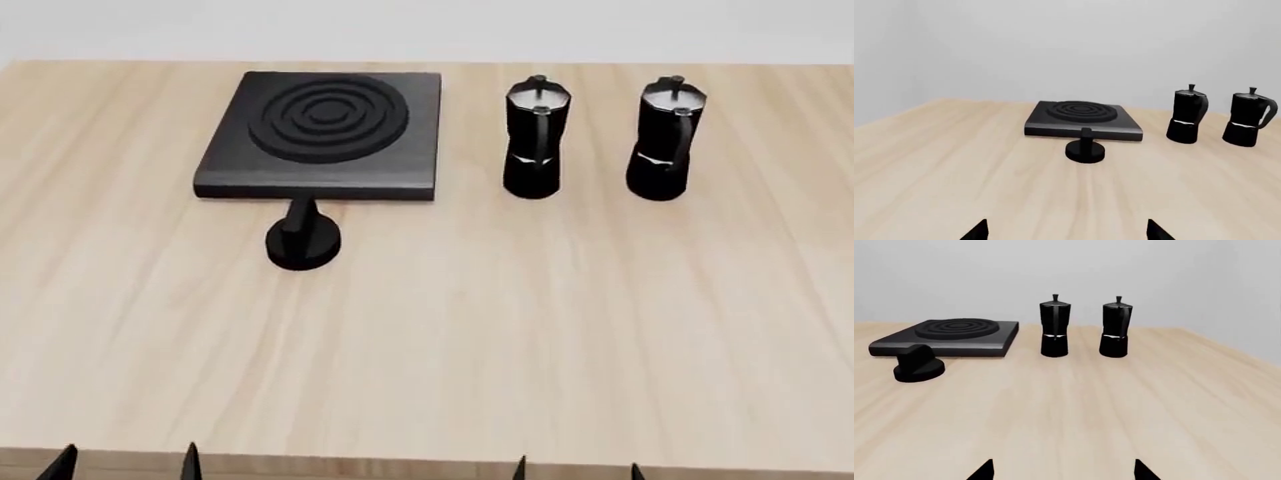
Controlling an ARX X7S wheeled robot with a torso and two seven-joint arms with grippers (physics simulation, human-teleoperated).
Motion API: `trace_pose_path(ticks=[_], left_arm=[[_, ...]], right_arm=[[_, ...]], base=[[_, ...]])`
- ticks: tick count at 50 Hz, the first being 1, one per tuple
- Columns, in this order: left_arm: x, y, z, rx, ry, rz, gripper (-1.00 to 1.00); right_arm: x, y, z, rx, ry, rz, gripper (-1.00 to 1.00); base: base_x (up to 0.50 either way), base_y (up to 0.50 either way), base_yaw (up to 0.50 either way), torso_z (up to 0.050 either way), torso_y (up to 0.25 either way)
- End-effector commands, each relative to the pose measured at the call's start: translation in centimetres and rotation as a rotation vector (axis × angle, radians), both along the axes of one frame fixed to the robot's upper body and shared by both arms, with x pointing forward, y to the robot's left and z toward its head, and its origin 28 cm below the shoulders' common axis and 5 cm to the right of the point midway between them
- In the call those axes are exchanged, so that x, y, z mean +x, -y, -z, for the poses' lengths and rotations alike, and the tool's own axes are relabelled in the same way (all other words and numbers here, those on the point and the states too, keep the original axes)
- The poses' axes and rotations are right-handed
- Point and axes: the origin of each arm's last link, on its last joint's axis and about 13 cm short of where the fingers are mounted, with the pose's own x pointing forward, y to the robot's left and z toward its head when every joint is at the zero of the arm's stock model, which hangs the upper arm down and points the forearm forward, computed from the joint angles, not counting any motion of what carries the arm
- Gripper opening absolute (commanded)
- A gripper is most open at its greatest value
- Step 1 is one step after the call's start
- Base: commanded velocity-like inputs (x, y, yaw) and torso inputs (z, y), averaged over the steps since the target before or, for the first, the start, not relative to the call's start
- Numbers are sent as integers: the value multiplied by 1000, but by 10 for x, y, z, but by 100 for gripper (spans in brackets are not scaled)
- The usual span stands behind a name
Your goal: Put the right moka pot on the stove.
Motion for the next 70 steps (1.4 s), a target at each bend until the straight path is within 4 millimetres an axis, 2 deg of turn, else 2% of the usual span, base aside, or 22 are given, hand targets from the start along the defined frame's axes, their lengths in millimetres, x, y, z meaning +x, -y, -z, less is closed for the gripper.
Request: trace_pose_path(ticks=[1,70], left_arm=[[0,0,1,2,3,-2,100],[0,0,1,6,5,-9,100]], right_arm=[[0,0,1,-14,0,5,100],[1,0,3,-6,-15,-3,100]], base=[[117,12,0,0,0],[111,55,0,0,0]])
